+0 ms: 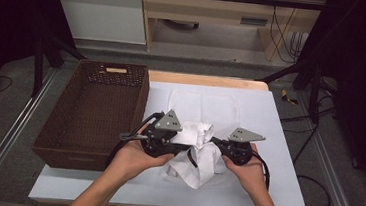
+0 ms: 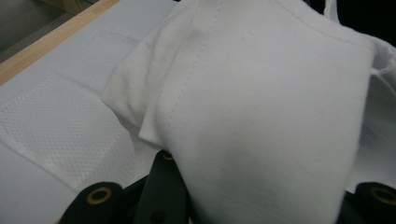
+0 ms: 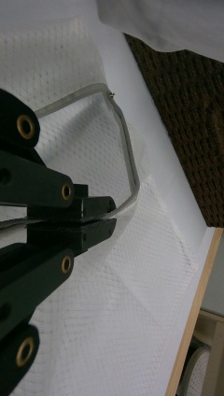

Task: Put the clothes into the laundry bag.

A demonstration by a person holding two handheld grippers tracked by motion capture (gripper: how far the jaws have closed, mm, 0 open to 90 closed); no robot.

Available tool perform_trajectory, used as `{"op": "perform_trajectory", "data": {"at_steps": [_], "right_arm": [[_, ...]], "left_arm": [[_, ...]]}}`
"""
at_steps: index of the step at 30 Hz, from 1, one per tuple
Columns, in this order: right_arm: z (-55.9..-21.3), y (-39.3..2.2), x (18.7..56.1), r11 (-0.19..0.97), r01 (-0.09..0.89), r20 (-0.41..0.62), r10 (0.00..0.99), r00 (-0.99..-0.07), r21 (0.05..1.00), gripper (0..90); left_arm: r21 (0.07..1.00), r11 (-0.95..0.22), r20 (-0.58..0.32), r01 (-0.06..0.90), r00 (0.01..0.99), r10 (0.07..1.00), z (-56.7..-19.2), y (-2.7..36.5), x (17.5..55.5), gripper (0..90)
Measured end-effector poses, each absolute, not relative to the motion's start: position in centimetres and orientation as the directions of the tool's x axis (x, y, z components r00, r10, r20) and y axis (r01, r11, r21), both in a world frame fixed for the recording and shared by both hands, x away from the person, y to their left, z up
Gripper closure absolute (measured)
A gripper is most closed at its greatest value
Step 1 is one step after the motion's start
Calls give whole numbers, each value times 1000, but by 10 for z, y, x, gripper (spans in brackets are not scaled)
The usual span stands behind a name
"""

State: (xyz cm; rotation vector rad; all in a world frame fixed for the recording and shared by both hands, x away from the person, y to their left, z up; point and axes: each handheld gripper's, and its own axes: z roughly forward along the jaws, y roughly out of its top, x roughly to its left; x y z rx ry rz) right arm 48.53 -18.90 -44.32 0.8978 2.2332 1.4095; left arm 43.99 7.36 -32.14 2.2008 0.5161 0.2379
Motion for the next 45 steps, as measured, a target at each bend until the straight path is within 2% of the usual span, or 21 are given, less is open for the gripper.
{"op": "perform_trajectory", "data": {"at_steps": [12,18,25,36,45], "right_arm": [[-443,-191,486,276,333,65,675,-735,901,887],[-442,-192,486,271,334,67,679,-732,903,887],[-442,-192,486,269,329,62,682,-729,905,887],[-436,-191,481,284,300,23,690,-724,911,888],[-423,-180,470,334,229,-62,676,-734,914,888]], "left_arm": [[790,-551,-43,268,921,387,-341,52,420,745],[761,-579,-71,292,925,373,-370,45,424,745],[711,-648,-39,271,936,349,-390,33,425,744],[663,-671,-24,333,905,425,-422,29,439,742],[634,-696,17,336,894,448,-433,19,437,741]]}}
